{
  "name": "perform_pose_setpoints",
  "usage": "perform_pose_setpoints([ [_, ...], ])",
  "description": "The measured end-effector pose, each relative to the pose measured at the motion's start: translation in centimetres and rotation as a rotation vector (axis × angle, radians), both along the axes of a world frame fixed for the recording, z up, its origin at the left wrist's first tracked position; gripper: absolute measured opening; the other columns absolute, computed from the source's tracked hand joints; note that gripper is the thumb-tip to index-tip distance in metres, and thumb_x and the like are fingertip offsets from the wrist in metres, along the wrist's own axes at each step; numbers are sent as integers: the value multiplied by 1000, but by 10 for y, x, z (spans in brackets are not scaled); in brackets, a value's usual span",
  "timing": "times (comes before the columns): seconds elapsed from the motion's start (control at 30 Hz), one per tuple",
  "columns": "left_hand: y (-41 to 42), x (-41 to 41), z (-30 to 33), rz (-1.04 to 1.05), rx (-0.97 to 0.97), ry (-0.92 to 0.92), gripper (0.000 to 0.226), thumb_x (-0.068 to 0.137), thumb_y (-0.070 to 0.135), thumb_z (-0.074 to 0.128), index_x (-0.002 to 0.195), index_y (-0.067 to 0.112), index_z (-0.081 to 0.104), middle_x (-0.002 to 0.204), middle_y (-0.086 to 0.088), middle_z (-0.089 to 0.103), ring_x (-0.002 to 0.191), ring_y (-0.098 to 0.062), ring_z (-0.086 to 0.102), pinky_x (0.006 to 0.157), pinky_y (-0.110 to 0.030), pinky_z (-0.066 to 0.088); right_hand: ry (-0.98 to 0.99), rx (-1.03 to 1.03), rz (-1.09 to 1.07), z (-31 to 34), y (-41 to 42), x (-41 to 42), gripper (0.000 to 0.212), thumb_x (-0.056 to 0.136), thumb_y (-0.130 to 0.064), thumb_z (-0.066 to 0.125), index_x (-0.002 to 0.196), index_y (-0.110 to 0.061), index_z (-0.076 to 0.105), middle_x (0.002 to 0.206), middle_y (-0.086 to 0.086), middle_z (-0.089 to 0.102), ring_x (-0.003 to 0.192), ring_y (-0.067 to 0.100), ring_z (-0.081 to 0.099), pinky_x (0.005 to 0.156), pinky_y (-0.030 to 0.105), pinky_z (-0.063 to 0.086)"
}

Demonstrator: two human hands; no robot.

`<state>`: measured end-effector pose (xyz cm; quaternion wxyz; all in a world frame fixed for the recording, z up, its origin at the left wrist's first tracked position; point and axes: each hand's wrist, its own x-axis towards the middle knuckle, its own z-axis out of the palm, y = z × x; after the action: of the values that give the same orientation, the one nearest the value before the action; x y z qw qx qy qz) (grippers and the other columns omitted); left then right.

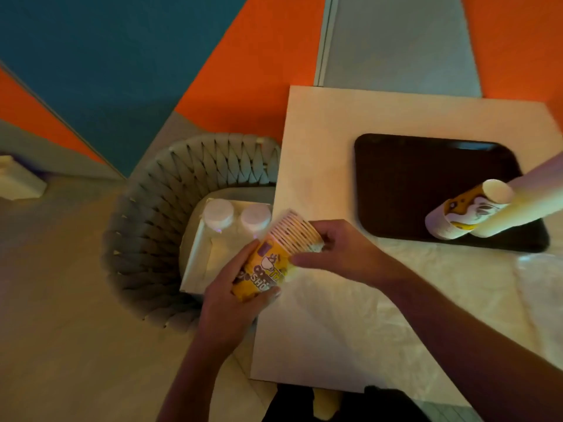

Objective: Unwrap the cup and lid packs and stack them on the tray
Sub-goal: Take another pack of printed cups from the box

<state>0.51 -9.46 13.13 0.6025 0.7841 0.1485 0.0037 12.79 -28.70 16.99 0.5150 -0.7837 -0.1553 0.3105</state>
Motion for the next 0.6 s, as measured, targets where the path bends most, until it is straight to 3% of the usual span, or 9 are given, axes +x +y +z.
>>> perform_pose_setpoints([
  [0.07, -24, 6, 8, -74, 90, -51, 83, 69, 8, 90, 128, 50, 50, 120, 26, 64, 107, 5, 64, 83, -10, 51, 1, -8, 9, 13, -25, -5, 22, 79, -20, 86, 89, -32, 70, 80, -22, 74, 72, -6, 67, 63, 13, 50],
  [0.13, -47, 12, 12, -122, 169, -106, 85, 67, 10, 92, 128, 51, 49, 120, 29, 62, 107, 5, 63, 84, -9, 50, 23, -16, 12, 22, -49, -7, 22, 80, -18, 85, 85, -32, 69, 75, -22, 73, 69, -7, 66, 62, 11, 47],
  [0.33, -124, 41, 25, -330, 521, -252, 91, 69, 38, 87, 147, 36, 38, 134, 10, 56, 117, -6, 54, 93, -30, 53, 111, -62, 59, 41, -121, -14, 38, 81, -17, 85, 109, -33, 65, 99, -9, 72, 89, 0, 70, 71, 17, 54],
  [0.5, -185, 66, 44, -462, 763, -324, 99, 73, 58, 75, 153, 38, 20, 132, 5, 55, 111, -12, 57, 85, -32, 54, 163, 1, -7, 57, -184, -11, 47, 78, -7, 85, 109, -32, 63, 103, -6, 72, 96, 4, 70, 76, 22, 58],
  [0.6, -224, 75, 51, -529, 831, -352, 110, 71, 56, 81, 153, 39, 10, 138, 5, 52, 118, -14, 54, 88, -28, 48, 142, -36, 18, 58, -214, -11, 52, 75, -12, 89, 116, -28, 62, 108, -2, 70, 102, 12, 69, 86, 35, 61],
])
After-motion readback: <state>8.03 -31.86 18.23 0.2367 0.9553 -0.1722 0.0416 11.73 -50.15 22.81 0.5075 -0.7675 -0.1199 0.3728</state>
